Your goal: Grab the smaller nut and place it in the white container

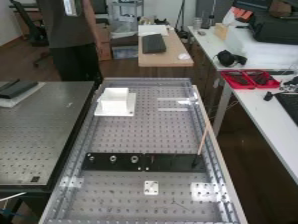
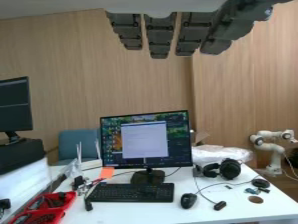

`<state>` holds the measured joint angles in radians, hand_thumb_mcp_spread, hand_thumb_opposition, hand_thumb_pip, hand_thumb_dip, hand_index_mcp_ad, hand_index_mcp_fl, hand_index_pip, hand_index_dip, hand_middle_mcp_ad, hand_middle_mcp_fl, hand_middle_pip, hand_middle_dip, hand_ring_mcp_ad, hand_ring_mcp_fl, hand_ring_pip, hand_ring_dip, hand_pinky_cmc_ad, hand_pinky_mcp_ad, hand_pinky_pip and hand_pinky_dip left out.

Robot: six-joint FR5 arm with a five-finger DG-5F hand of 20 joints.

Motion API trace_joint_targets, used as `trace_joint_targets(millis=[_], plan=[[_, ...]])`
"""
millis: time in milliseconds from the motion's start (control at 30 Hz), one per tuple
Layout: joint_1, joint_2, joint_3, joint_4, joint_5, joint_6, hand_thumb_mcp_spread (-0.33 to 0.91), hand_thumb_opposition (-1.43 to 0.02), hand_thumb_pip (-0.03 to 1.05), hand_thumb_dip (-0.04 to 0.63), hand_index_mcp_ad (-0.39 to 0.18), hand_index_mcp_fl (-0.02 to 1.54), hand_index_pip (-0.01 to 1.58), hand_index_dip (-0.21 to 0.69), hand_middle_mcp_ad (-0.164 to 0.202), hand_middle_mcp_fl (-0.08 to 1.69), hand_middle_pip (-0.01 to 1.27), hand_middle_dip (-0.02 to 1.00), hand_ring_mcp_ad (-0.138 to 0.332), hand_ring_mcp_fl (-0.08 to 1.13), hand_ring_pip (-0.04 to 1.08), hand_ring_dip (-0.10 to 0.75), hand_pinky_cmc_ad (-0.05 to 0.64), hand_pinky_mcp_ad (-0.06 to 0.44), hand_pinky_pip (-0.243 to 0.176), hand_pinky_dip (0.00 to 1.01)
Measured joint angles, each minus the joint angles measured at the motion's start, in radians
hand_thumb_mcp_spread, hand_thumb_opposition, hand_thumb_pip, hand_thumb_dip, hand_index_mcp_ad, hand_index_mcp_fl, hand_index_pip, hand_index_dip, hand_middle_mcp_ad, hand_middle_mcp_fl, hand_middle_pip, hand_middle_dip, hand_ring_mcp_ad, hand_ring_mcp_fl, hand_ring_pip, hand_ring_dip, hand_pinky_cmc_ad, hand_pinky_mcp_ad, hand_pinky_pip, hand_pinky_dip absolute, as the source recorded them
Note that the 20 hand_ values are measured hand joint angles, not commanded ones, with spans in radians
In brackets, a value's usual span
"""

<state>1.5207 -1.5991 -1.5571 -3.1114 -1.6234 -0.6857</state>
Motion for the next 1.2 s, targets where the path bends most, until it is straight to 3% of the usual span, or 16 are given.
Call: trace_joint_targets(millis=[167, 267, 300, 400, 500, 667, 800, 1200], plan=[[-0.001, -0.004, 0.002, 0.002, -0.005, 0.003, -0.01, -0.01, 0.01, 0.007, 0.010, 0.00, 0.01, 0.016, 0.047, 0.02, 0.01, 0.03, 0.052, 0.00, 0.01, 0.016, 0.051, 0.037, -0.010, 0.02], [-0.001, -0.002, -0.001, 0.006, -0.004, 0.003, 0.14, -0.22, 0.37, 0.037, 0.010, 0.00, 0.02, 0.063, 0.045, 0.02, 0.05, 0.05, 0.052, 0.00, 0.03, 0.024, 0.061, 0.066, -0.010, 0.06], [-0.001, 0.000, -0.003, 0.007, -0.002, 0.002, 0.19, -0.33, 0.43, 0.037, 0.010, 0.01, 0.04, 0.075, 0.045, 0.02, 0.07, 0.08, 0.063, 0.00, 0.05, 0.037, 0.098, 0.103, -0.010, 0.09], [0.000, 0.003, -0.006, 0.006, 0.002, 0.000, 0.21, -0.51, 0.43, 0.033, -0.016, 0.01, 0.06, 0.136, 0.044, 0.00, 0.10, 0.13, 0.077, 0.00, 0.06, 0.063, 0.197, 0.195, -0.012, 0.16], [-0.001, 0.007, -0.012, 0.007, 0.004, 0.001, 0.20, -0.60, 0.48, 0.035, -0.024, 0.02, 0.06, 0.161, 0.045, 0.01, 0.11, 0.16, 0.124, 0.00, 0.07, 0.086, 0.291, 0.278, -0.028, 0.20], [-0.002, 0.011, -0.018, 0.008, 0.008, 0.001, 0.21, -0.68, 0.48, 0.033, -0.024, 0.03, 0.07, 0.192, 0.054, 0.01, 0.13, 0.19, 0.152, 0.00, 0.09, 0.101, 0.353, 0.328, -0.037, 0.23], [-0.002, 0.010, -0.020, 0.007, 0.010, 0.003, 0.19, -0.71, 0.53, 0.035, -0.024, 0.04, 0.08, 0.202, 0.056, 0.01, 0.12, 0.19, 0.168, 0.00, 0.09, 0.101, 0.380, 0.328, -0.044, 0.23], [-0.002, 0.010, -0.029, 0.017, 0.008, 0.003, 0.20, -0.73, 0.53, 0.035, -0.024, 0.04, 0.08, 0.206, 0.061, 0.01, 0.14, 0.21, 0.169, 0.00, 0.10, 0.115, 0.417, 0.344, -0.061, 0.24]])
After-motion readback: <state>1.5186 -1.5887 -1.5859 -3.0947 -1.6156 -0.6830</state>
